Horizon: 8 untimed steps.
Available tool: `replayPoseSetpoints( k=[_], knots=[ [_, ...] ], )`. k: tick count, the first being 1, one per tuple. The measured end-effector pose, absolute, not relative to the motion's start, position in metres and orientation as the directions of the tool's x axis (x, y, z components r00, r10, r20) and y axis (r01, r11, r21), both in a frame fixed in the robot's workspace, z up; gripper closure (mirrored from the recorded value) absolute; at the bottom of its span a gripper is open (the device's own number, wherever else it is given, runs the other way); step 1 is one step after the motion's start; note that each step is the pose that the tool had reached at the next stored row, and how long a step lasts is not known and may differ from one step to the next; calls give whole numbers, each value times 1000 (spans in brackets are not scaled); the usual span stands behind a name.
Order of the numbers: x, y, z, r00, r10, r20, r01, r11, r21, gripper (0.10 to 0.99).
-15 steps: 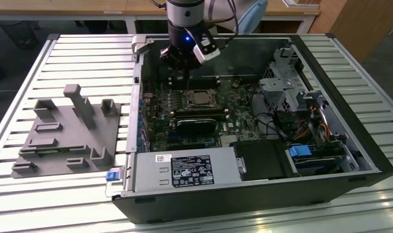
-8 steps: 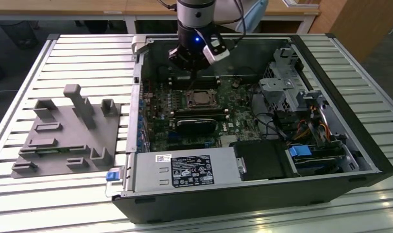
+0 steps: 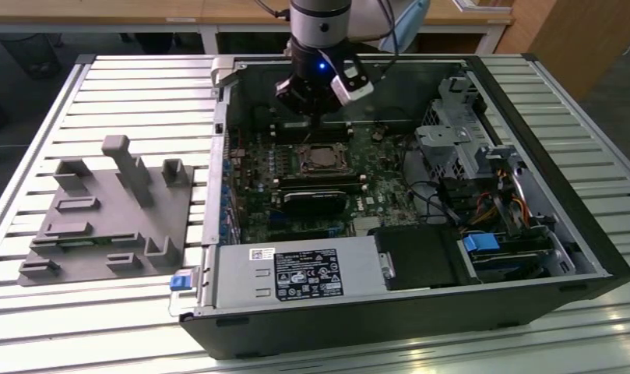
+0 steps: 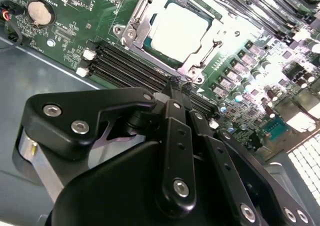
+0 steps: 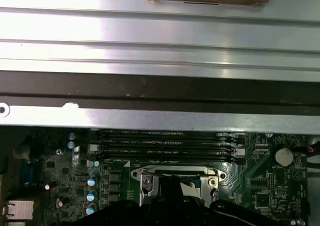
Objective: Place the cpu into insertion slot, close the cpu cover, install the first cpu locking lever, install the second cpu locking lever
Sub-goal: 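Install the first cpu locking lever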
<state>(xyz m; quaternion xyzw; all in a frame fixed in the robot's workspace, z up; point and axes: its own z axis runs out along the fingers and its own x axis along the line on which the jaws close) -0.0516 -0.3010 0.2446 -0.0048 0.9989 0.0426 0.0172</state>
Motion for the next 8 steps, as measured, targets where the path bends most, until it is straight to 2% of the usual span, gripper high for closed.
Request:
replayPoseSetpoints(
  k=[8],
  knots=[
    [-52, -301, 240, -999, -7, -46, -12, 993, 120, 961]
  ],
)
